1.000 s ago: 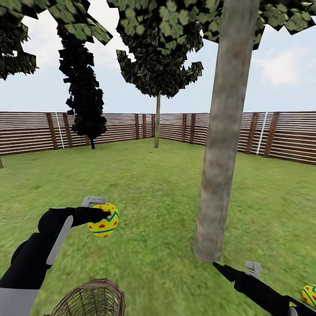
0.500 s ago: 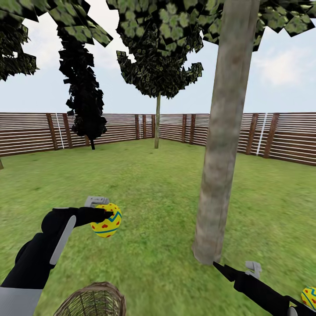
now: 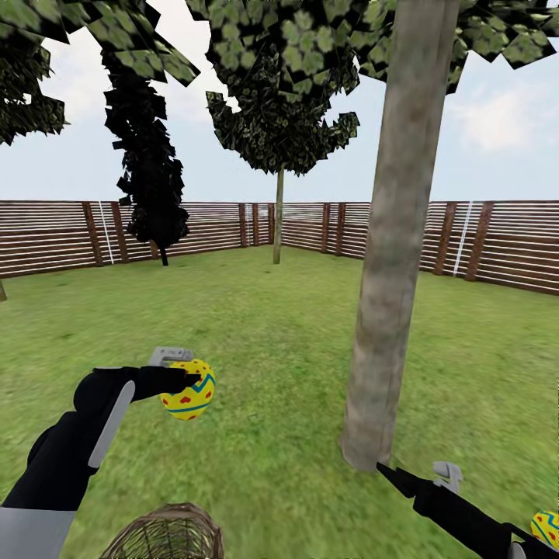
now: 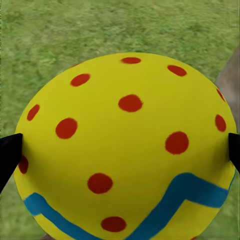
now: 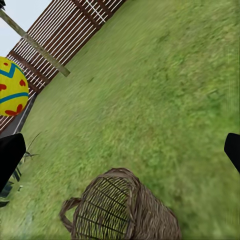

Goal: Take the three Easter eggs out of the wicker basket on the lawn in the garden, then place them on the lawn next to a single tree (choose any tree) so that all three eggs are next to the same tree and none are left in the basket.

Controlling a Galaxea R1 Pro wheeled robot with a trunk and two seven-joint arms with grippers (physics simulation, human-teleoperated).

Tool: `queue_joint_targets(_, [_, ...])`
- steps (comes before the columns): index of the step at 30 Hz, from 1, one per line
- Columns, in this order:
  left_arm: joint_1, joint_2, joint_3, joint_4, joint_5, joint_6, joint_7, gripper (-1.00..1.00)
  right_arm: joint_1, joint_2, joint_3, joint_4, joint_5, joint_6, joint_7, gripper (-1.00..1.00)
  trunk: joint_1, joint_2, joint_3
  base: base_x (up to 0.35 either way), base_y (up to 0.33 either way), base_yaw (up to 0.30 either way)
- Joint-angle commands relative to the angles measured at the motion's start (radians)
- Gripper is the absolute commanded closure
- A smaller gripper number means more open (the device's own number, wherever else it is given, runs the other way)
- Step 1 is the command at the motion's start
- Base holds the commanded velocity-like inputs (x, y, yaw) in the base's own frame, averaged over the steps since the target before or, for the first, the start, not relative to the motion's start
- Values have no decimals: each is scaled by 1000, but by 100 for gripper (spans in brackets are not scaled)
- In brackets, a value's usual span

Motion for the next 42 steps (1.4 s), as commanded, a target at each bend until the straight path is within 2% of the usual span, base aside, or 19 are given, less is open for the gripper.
queue_joint_targets(1, [-1,1,-1,-1,4,4,1,100,-1,0,-1,0,-5,7,1,-100,-4,7,2,-168,0,0])
queue_joint_targets(42, [0,0,-4,-1,3,4,1,100,-1,2,-1,3,0,7,-8,-100,-161,294,130,-12,0,-8])
